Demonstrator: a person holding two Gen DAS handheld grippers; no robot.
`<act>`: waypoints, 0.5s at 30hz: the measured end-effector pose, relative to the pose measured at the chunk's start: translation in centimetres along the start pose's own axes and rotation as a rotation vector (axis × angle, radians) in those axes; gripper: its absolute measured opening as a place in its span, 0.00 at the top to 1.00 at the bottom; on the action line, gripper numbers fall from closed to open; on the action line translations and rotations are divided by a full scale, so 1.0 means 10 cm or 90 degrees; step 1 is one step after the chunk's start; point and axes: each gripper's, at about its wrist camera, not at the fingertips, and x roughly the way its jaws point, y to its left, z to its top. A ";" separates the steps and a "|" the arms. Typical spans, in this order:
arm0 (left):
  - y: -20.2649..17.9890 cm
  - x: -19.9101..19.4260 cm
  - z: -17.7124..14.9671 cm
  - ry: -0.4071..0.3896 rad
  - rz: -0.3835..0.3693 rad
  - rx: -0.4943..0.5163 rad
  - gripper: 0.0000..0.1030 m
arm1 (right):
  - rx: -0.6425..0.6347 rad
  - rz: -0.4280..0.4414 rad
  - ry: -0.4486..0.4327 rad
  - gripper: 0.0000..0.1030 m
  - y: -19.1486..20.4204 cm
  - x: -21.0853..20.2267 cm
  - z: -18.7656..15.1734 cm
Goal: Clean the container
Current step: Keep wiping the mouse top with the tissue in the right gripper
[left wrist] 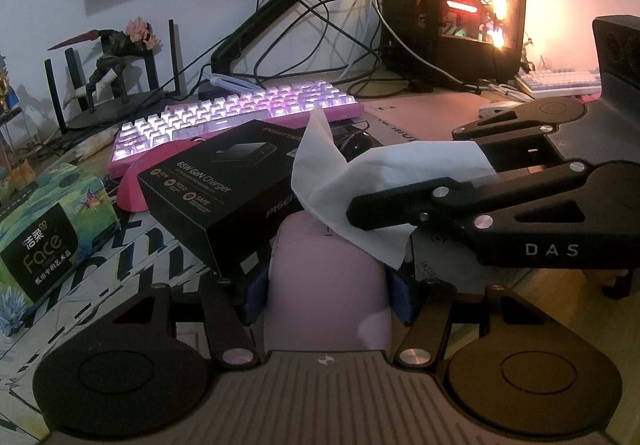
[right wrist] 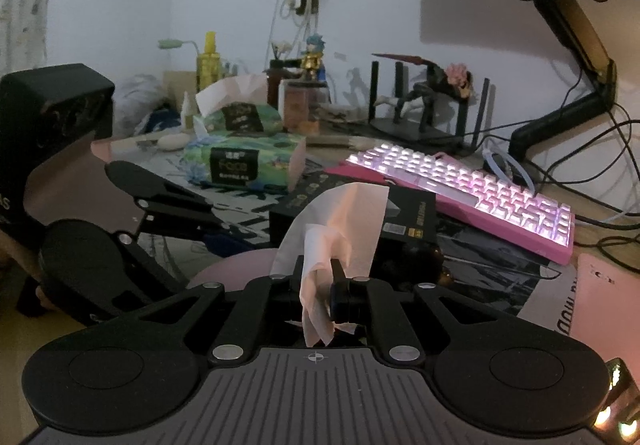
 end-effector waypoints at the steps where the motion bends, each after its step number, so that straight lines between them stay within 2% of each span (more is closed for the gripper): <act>1: 0.00 0.00 0.00 0.000 0.000 0.000 0.42 | -0.001 0.000 0.000 0.88 0.00 0.00 0.00; 15: -0.01 0.00 0.00 0.000 0.000 0.000 0.42 | -0.021 0.025 -0.009 0.88 0.05 -0.02 0.00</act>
